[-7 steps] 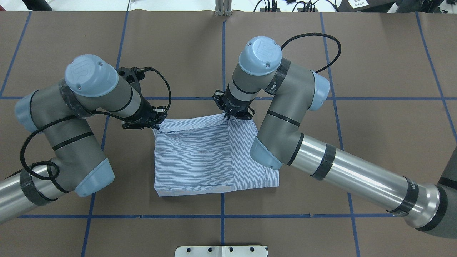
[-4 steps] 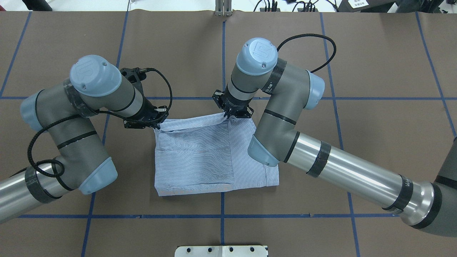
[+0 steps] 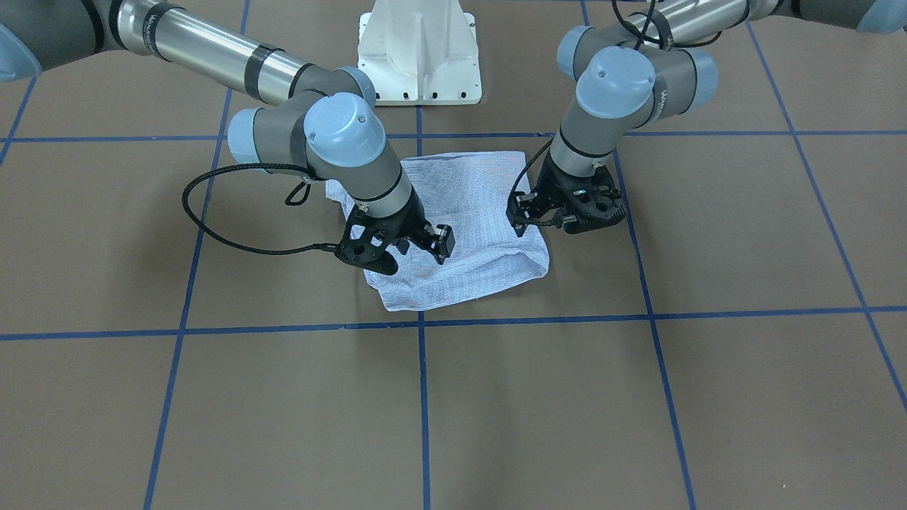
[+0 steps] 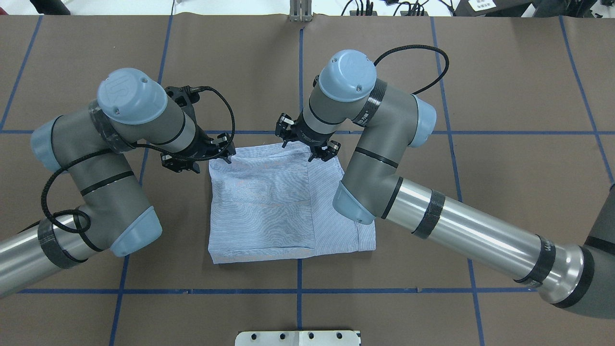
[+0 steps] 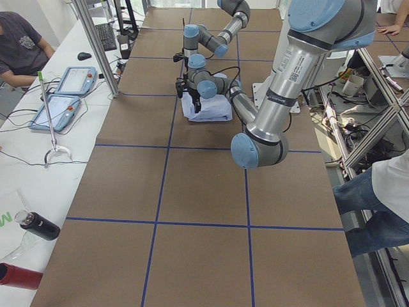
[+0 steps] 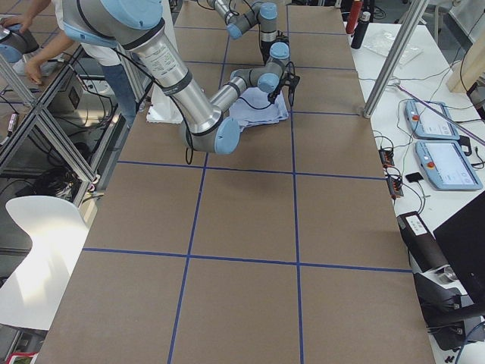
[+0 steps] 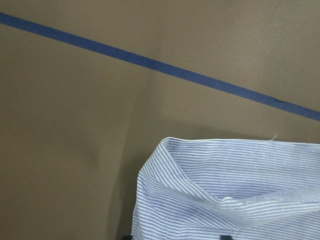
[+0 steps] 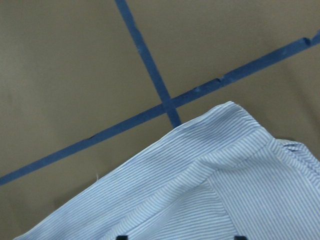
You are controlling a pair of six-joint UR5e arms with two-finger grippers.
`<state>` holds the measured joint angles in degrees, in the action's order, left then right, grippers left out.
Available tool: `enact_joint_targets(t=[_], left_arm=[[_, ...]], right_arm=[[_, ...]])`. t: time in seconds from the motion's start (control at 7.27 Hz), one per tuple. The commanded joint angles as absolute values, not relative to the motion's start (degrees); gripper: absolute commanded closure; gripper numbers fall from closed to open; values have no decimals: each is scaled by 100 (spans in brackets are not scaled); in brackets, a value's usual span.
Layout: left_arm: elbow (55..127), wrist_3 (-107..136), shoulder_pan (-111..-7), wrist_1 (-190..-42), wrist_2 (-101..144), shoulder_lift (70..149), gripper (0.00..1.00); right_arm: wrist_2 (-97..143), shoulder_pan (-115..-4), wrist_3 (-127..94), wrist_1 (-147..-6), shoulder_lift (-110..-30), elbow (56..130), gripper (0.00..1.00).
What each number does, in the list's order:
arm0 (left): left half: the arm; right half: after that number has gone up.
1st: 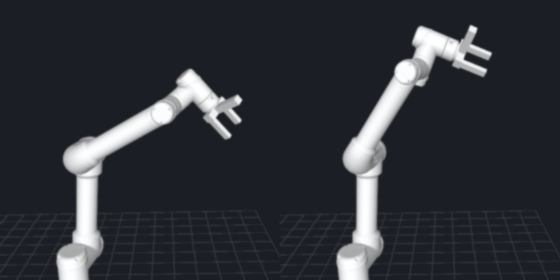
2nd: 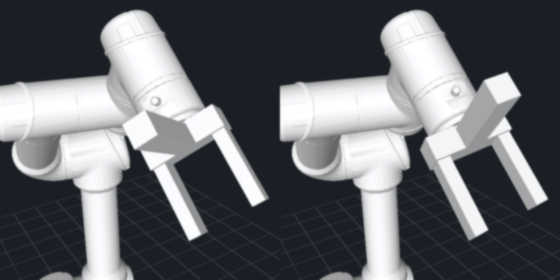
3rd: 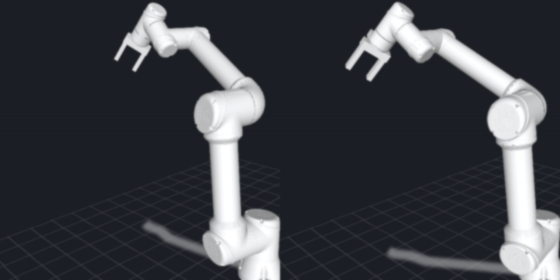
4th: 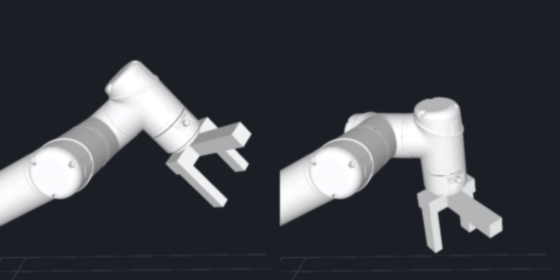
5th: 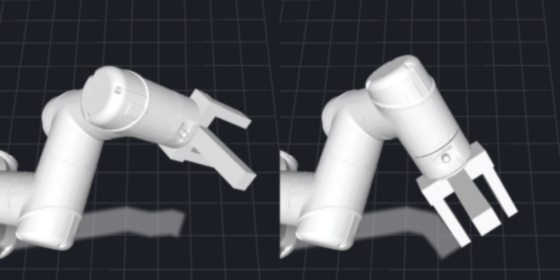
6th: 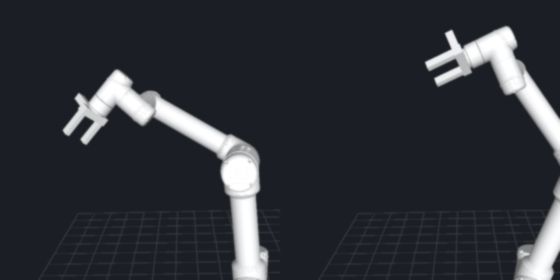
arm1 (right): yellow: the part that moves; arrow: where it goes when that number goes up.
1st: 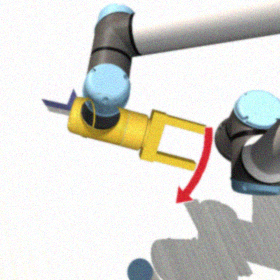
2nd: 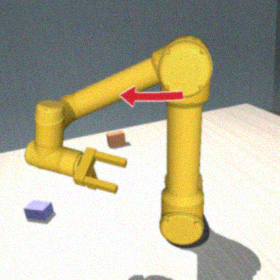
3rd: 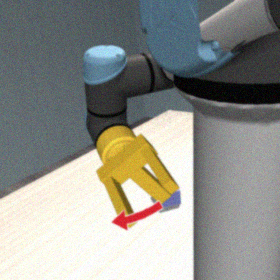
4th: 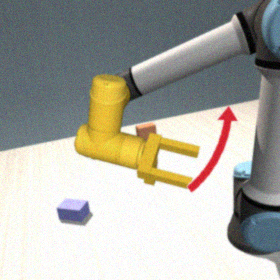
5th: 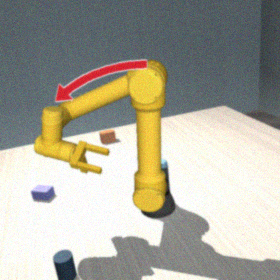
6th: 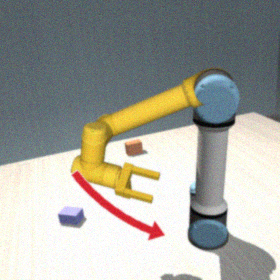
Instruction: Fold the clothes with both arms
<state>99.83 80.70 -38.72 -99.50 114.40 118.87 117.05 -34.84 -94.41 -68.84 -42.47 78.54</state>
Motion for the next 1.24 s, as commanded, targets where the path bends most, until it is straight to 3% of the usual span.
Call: enact_joint_targets(t=[0.0,0.41,0.69,1.1], left_arm=[[10063,7520,-4252,-9818,11443,11769,0],[10501,6358,-4850,-9617,11443,11094,0],[10565,6074,-5036,-9536,11443,10969,0],[10556,6073,-5054,-9527,11443,10934,0]], right_arm=[[11480,-3271,-8986,-6750,-4245,7989,0],[10565,-2672,-7306,-6803,-3895,7614,0],[10241,-2681,-6849,-6794,-3290,6711,0],[9443,-2698,-6189,-6776,-3103,6128,0]])
